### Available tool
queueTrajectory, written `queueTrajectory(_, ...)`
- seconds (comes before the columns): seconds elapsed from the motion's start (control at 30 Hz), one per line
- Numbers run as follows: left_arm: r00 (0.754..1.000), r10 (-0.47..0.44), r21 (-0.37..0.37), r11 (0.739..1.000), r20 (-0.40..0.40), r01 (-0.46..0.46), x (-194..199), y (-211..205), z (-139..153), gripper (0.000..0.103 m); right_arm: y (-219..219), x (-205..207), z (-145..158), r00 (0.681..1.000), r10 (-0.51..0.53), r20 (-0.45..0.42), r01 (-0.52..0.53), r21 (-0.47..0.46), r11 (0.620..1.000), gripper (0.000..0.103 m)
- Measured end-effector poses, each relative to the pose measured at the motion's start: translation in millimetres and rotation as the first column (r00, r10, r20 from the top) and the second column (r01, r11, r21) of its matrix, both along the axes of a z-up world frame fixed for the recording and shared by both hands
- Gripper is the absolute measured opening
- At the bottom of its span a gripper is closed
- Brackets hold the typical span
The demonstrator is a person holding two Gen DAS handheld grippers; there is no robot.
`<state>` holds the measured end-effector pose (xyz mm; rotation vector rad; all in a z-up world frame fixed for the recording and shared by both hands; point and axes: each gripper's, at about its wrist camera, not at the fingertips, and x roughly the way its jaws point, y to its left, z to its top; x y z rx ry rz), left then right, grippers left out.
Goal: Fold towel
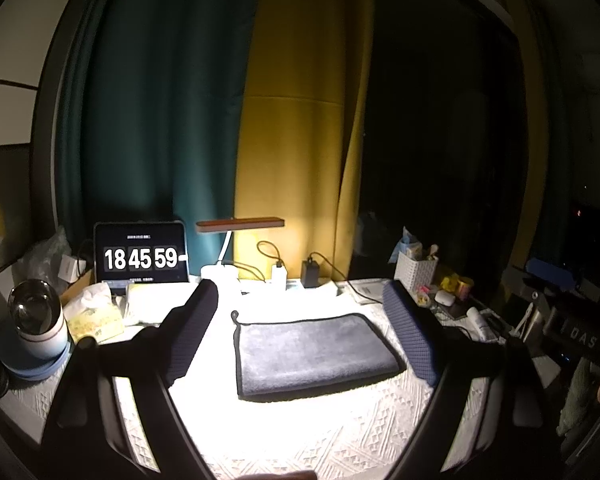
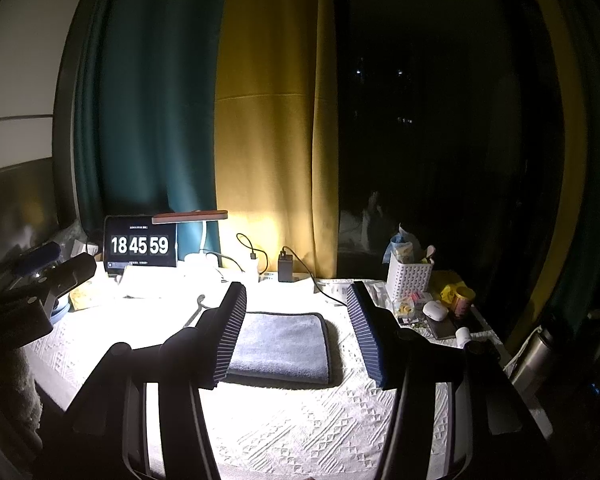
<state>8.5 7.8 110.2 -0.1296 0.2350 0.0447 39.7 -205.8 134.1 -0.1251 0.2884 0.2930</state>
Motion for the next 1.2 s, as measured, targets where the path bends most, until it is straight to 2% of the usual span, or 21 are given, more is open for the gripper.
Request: queueTrajectory(1.2, 1.000, -0.002, 0.002, 1.000, -0.010, 0.002, 3.4, -0.9, -4.4, 0.085, 1.6, 3.2, -5.4, 1.000, 0.001, -0.007, -0.001, 0.002, 1.000, 0.055)
